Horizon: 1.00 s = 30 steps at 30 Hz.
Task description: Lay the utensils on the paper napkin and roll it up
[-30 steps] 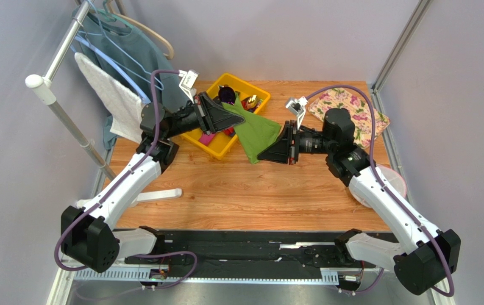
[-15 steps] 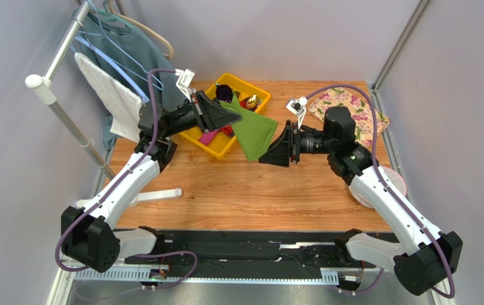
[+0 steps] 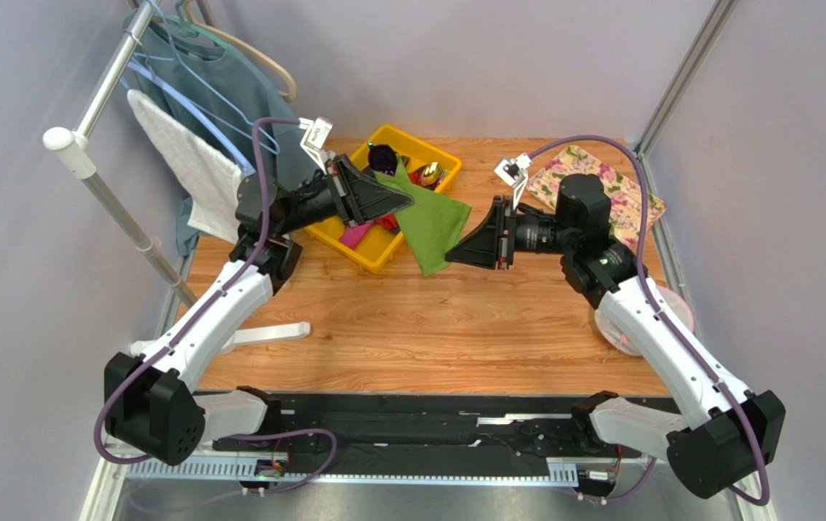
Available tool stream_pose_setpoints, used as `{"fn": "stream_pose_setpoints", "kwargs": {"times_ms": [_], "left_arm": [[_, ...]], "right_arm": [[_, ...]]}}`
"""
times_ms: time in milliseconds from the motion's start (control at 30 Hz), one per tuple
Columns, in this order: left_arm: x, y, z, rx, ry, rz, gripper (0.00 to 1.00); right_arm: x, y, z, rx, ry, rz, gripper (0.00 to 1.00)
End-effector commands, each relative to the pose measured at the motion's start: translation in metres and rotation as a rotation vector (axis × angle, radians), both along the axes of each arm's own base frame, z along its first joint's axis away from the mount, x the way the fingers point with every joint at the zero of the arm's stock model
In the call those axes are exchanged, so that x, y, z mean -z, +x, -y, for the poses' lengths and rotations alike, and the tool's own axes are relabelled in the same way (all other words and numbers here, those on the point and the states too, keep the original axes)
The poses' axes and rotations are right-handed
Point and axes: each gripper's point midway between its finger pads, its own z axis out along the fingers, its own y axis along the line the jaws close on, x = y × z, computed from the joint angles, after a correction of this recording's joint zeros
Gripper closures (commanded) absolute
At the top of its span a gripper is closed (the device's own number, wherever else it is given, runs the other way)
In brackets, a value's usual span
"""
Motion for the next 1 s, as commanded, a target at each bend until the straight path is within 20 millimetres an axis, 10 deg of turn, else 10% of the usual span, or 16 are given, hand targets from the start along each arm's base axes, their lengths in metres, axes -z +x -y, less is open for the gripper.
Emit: {"fn": "stream_pose_setpoints", "kwargs": {"times_ms": [0,133,400,967], "left_arm": [[-0.026,-0.005,-0.004,-0.013,-0.041,0.082,1.00],[-0.027,-0.005,-0.004,-0.011,-0.041,0.083,1.00],[-0.024,-0.005,-0.004,-0.012,-0.038,0.078,1.00],[-0.020,-0.003,-0.003,-0.002,-0.033,0.067,1.00]], "right_arm": [[-0.012,0.000,-0.001,-0.014,0.031,0.070,1.00],[-0.001,0.005,0.001,0.007,0.012,0.054,1.00],[-0.008,0.015,0.008,0.052,-0.015,0.043,0.53],[-0.024,0.027,0.011,0.061,0.025,0.046,0.70]]}}
